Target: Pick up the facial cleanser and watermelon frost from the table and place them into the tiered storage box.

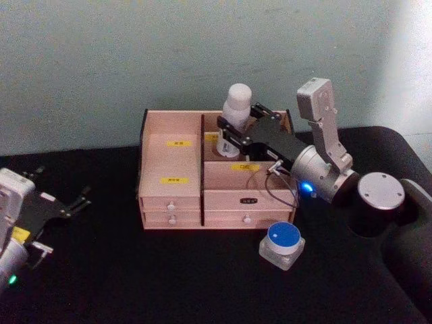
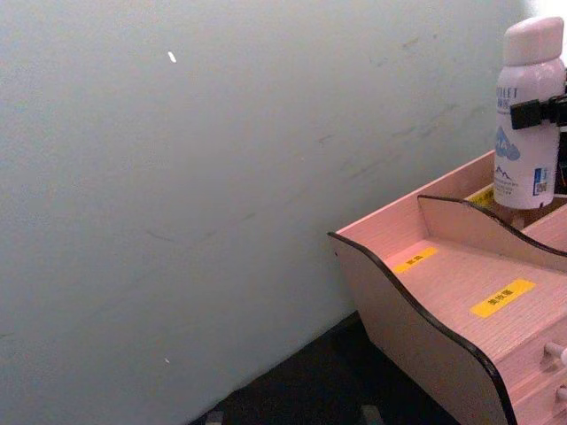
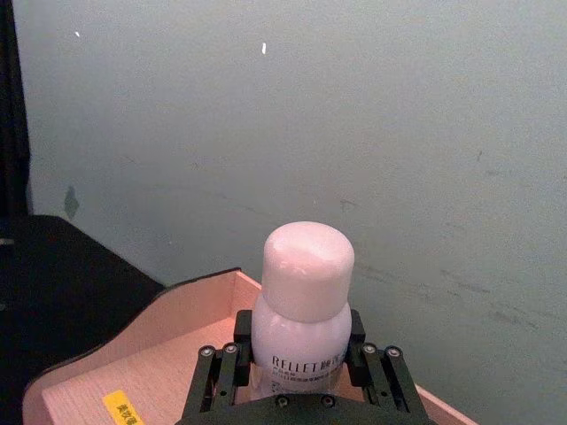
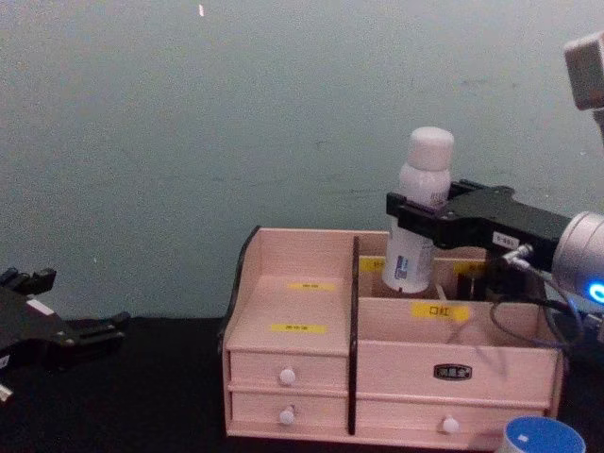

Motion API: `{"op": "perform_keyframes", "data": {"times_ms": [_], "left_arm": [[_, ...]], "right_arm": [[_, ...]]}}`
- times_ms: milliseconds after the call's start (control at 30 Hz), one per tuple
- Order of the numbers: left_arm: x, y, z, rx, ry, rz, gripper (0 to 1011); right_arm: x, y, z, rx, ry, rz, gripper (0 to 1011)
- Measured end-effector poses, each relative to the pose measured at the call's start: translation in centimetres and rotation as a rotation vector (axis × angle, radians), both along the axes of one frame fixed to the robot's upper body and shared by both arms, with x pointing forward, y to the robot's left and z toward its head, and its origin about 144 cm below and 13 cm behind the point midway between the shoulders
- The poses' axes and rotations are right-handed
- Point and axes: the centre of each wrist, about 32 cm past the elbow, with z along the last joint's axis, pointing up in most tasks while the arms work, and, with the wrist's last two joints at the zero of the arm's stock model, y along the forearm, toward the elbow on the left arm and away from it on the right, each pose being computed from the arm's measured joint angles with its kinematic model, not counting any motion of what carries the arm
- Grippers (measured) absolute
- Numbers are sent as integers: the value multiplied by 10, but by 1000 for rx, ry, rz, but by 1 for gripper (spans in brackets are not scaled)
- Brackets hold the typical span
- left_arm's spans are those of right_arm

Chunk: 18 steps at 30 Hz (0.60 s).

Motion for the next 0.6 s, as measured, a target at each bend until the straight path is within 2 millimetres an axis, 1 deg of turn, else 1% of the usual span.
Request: {"op": "perform_keyframes", "data": {"times_ms": [233, 600], "left_arm": [[0, 0, 0, 0, 0, 0, 1001], [0, 0, 0, 0, 0, 0, 1001]], "right_arm": [[5, 2, -4, -16, 17, -9, 596], [7, 3, -14, -55, 76, 2, 596]]}}
